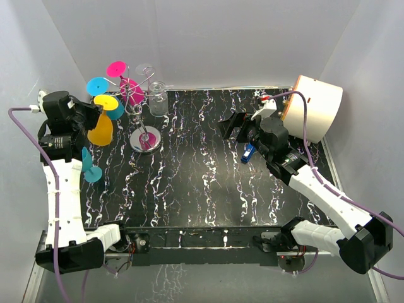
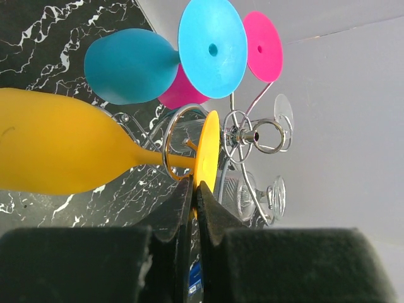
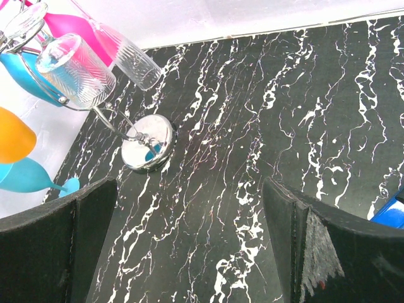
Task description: Take the wine glass off the wine glass rack
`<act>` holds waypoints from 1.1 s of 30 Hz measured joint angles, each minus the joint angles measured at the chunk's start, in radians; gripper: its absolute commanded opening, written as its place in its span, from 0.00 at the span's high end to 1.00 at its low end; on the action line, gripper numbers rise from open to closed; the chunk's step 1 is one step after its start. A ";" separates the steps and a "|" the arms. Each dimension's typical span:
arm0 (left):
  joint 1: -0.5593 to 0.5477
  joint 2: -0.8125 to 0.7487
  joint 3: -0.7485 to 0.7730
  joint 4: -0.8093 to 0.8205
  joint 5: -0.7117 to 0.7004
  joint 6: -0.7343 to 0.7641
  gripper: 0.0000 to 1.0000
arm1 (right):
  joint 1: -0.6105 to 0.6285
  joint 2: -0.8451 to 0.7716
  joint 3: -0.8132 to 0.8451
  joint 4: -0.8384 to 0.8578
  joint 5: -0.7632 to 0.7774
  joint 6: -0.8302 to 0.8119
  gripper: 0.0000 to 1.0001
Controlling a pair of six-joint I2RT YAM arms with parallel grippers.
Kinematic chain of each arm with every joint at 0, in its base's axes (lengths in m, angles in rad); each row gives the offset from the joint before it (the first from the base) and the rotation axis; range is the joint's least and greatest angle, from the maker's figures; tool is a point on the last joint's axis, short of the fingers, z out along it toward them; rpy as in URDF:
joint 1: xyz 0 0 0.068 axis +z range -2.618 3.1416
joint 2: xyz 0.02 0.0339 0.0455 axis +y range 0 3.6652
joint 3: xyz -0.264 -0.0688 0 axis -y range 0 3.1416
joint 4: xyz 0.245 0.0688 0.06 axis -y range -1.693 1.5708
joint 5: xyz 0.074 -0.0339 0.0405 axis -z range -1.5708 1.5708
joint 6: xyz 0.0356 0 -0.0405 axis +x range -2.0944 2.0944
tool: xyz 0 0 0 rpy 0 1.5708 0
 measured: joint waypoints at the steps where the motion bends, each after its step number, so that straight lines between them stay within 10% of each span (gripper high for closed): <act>1: 0.001 0.000 0.000 0.002 0.003 -0.004 1.00 | 0.000 0.000 0.000 0.000 0.000 0.000 0.02; 33: 0.065 0.060 0.053 0.056 0.098 -0.016 1.00 | -0.008 -0.032 -0.016 -0.002 0.019 -0.002 0.02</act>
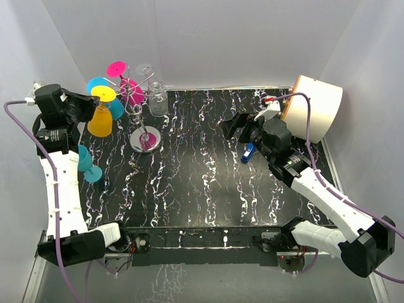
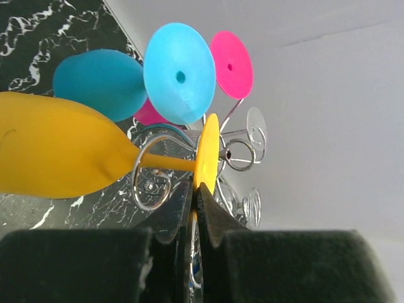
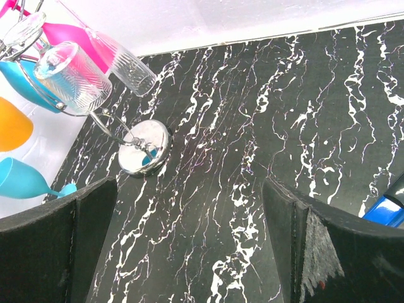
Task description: Take the wine glass off the wine glass rack
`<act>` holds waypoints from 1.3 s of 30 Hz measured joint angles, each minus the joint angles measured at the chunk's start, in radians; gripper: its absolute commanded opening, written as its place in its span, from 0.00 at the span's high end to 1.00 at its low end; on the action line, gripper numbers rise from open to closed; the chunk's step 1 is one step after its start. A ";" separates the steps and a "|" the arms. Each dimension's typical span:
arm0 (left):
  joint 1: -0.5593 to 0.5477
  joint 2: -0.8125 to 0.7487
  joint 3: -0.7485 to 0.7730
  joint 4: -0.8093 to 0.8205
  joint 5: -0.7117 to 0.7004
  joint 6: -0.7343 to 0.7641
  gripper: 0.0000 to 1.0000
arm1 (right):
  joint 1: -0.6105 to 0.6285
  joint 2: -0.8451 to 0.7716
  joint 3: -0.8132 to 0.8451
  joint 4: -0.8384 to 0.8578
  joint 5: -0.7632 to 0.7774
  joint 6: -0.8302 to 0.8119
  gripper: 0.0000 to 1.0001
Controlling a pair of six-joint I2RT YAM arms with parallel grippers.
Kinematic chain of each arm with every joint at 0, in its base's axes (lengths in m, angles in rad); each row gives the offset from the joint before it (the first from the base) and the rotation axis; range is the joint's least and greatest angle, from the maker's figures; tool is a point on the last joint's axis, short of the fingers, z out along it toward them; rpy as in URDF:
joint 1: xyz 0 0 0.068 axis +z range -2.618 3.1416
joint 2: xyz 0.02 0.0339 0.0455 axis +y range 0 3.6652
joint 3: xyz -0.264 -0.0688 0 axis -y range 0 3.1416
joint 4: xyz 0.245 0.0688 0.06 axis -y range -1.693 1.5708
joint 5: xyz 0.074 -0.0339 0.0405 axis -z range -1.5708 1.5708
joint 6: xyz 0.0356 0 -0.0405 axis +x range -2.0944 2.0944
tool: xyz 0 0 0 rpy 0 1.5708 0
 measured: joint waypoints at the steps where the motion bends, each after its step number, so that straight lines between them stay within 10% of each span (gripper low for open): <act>1: 0.000 0.003 0.000 0.007 0.019 0.005 1.00 | 0.000 0.000 0.000 0.000 0.000 0.000 0.02; 39: 0.001 -0.227 0.123 -0.156 0.146 0.045 1.00 | 0.000 0.021 0.000 -0.002 -0.070 -0.022 0.02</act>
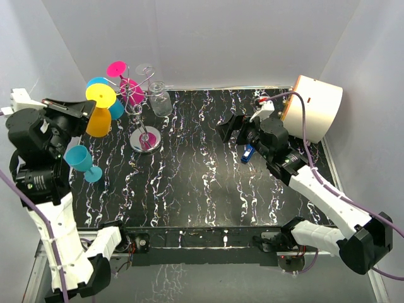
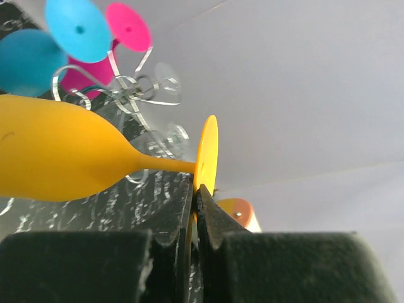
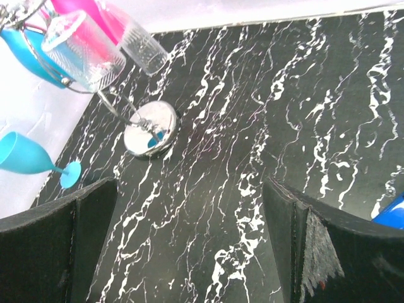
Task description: Take the wine glass off the wine glass rack
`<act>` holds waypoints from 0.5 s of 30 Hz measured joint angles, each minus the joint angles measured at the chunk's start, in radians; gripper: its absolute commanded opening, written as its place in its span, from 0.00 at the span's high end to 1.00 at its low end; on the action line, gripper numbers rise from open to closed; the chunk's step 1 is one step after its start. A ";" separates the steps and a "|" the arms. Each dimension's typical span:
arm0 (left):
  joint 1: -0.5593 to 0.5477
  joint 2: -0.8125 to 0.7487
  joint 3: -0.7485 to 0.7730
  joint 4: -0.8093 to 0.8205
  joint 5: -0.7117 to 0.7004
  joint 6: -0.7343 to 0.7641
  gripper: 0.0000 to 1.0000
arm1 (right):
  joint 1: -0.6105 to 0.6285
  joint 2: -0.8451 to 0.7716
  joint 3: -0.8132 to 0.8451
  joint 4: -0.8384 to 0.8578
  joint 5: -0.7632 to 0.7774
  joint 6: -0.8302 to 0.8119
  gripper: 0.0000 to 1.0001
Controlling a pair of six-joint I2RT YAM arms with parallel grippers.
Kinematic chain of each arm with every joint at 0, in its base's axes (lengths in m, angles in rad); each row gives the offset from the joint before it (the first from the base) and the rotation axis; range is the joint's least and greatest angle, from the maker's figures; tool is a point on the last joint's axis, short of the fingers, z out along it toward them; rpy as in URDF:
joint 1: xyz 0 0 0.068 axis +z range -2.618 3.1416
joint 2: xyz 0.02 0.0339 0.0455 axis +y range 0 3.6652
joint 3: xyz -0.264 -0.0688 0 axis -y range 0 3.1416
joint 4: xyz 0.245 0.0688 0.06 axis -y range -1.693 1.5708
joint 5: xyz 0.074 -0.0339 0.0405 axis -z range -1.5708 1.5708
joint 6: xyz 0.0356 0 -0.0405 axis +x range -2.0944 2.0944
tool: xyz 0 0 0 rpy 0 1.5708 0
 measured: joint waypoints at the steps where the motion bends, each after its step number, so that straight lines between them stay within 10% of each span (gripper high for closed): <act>1: 0.000 -0.009 0.021 0.005 0.006 -0.011 1.00 | 0.000 0.009 0.000 0.000 -0.015 0.003 0.02; 8: -0.014 -0.085 0.045 0.095 0.114 -0.135 1.00 | 0.000 0.119 0.020 0.046 -0.266 0.132 0.02; 15: -0.049 -0.112 -0.036 0.241 0.230 -0.302 1.00 | 0.095 0.263 0.015 0.543 -0.525 0.470 0.02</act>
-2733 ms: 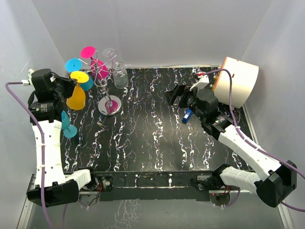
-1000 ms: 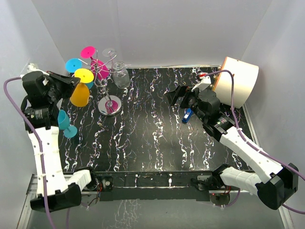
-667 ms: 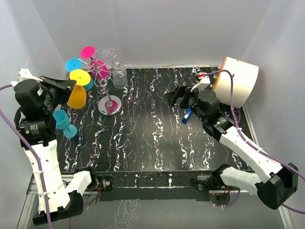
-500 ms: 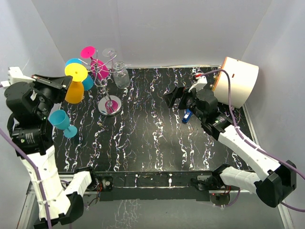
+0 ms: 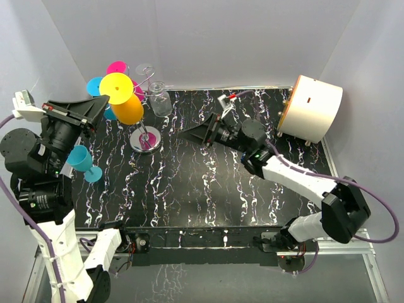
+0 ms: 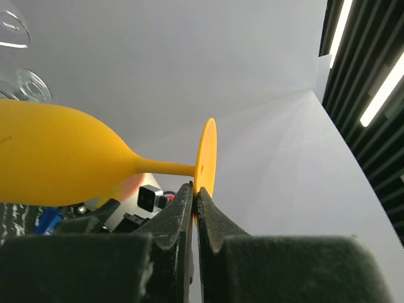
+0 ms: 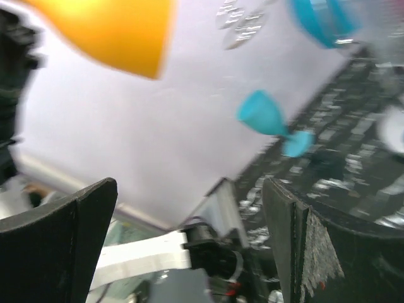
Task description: Take the wine glass off the wine glass rack
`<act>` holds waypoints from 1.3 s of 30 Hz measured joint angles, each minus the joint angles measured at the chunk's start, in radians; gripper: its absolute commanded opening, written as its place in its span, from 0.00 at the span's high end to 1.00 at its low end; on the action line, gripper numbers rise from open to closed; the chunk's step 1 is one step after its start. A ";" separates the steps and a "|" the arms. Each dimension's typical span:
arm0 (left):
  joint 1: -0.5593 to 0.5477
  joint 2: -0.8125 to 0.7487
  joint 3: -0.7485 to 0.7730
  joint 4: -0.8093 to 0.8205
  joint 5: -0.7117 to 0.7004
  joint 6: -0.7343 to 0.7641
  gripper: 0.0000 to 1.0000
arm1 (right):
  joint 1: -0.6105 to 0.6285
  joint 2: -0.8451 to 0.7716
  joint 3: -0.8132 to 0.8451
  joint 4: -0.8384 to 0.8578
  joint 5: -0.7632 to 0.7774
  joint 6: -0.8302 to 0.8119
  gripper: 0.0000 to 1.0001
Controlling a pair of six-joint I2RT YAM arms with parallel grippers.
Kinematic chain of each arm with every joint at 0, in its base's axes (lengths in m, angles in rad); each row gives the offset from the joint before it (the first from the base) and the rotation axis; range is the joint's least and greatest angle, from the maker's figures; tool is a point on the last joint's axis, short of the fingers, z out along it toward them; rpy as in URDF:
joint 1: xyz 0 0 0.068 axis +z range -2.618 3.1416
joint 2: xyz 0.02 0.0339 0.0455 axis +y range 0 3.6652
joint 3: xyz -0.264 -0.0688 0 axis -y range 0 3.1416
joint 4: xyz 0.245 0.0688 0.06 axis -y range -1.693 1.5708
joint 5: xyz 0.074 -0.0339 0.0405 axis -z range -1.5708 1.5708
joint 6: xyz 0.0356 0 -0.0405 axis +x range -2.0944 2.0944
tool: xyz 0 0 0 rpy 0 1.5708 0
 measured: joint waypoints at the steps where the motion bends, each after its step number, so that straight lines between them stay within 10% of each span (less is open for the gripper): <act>1: -0.002 -0.002 -0.021 0.021 0.012 -0.025 1.00 | 0.030 0.021 0.002 0.081 -0.014 0.040 0.02; 13: -0.020 -0.010 -0.436 0.557 0.151 -0.532 1.00 | 0.235 0.238 0.079 0.631 0.112 0.267 0.15; 27: -0.064 -0.034 -0.448 0.654 0.169 -0.612 1.00 | 0.169 0.161 0.000 0.603 0.306 0.196 0.15; 34: -0.082 -0.034 -0.502 0.707 0.181 -0.648 1.00 | 0.149 0.166 0.085 0.615 0.256 0.180 0.41; 39: -0.090 -0.037 -0.538 0.754 0.183 -0.682 1.00 | 0.146 0.206 0.087 0.746 0.232 0.253 0.78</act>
